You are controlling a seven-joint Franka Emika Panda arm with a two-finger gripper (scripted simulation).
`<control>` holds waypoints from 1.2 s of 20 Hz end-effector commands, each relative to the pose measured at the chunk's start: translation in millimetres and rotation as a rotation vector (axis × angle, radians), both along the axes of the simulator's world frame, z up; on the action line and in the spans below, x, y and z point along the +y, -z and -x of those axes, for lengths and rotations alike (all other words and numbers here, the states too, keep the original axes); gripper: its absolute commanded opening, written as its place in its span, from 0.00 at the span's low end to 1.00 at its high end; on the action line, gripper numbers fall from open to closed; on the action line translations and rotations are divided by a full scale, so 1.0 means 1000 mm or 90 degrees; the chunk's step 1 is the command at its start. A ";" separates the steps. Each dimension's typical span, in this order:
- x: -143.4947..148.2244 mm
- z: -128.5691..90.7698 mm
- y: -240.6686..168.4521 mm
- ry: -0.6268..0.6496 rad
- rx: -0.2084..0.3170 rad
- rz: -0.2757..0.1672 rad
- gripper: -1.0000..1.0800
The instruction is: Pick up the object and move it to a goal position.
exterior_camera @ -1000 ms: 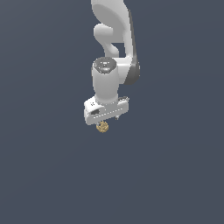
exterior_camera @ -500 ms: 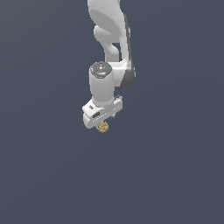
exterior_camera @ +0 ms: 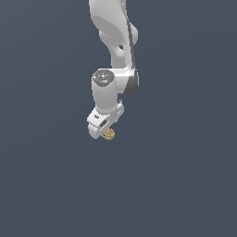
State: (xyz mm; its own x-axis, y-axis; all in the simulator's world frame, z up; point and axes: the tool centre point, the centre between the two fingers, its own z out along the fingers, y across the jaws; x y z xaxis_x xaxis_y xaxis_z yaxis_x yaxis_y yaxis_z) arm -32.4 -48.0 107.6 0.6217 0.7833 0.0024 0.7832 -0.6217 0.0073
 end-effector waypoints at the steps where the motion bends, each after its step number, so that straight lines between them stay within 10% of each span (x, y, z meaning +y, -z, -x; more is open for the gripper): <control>1: -0.002 0.003 0.004 -0.032 0.001 0.000 0.96; 24: -0.007 0.010 0.038 -0.100 0.005 -0.001 0.96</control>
State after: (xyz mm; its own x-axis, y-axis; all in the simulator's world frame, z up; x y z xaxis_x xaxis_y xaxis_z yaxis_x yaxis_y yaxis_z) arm -41.4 -54.9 77.1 0.4922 0.8705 0.0003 0.8705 -0.4922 0.0009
